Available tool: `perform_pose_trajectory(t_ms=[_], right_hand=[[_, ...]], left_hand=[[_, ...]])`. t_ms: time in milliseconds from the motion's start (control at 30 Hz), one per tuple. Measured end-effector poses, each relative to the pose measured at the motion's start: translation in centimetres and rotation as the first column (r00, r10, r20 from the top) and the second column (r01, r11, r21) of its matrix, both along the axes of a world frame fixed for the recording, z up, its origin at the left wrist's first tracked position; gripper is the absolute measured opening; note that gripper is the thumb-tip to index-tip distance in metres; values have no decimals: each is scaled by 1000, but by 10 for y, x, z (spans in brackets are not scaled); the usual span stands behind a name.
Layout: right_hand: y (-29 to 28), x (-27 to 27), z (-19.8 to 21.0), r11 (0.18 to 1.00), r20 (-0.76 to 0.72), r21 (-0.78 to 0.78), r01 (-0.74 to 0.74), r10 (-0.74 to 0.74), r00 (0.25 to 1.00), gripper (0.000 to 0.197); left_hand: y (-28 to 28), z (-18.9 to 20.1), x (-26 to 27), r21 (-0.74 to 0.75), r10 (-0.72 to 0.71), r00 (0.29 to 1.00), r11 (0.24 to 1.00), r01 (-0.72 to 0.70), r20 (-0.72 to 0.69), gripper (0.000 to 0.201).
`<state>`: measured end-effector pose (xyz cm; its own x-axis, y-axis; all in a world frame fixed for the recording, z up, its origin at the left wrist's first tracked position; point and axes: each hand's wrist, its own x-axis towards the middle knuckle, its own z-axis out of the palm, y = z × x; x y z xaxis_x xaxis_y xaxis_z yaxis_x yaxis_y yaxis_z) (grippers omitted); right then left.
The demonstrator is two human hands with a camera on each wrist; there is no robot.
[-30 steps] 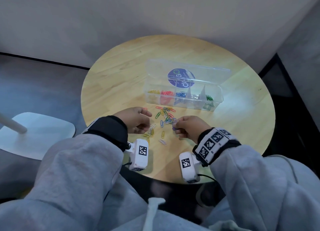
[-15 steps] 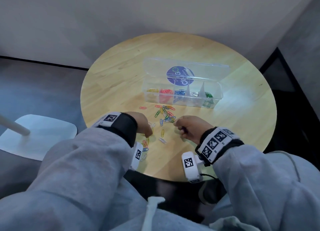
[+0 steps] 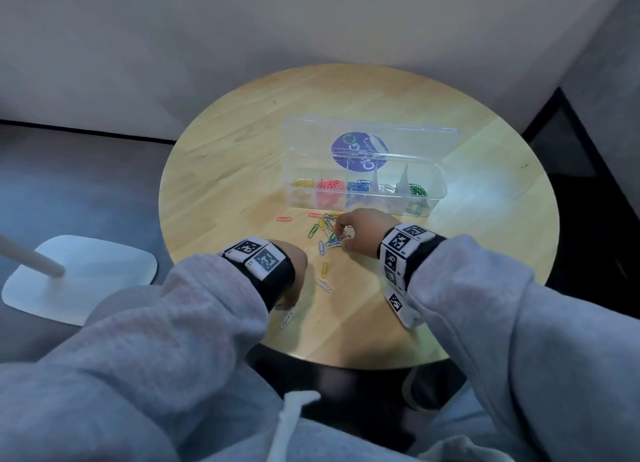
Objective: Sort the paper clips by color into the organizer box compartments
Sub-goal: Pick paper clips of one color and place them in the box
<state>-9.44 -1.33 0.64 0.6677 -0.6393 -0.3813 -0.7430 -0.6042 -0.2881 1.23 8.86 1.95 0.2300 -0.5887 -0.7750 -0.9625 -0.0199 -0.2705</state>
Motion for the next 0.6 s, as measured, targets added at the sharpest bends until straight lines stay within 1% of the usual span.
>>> perform_pose_trajectory(t_ms=[100, 167, 200, 300, 367, 500, 600], right_hand=[[1, 4, -5, 999, -10, -13, 29, -29, 1000, 17], [1, 3, -9, 999, -20, -10, 42, -43, 999, 5], [1, 2, -10, 999, -21, -3, 51, -51, 998, 4], [3, -4, -9, 994, -29, 38, 107, -106, 994, 2], [5, -9, -8, 990, -48, 51, 131, -129, 991, 7], [7, -16, -7, 985, -57, 69, 161, -157, 986, 6], [6, -21, -7, 983, -27, 77, 167, -165, 986, 8]], left_hand=[[0, -4, 0, 17, -3, 999, 1000, 4, -52, 27], [-1, -4, 0, -9, -13, 997, 1000, 13, -74, 26], [-1, -5, 1, -35, -18, 997, 999, 16, -80, 24], [-2, -4, 4, -81, -14, 996, 997, 6, -89, 17], [-3, -4, 5, -107, -1, 994, 994, -11, -113, 10], [-3, -8, 8, -144, 33, 989, 988, -54, -143, 11], [-2, -5, 15, -191, 110, 976, 971, -146, -188, 13]])
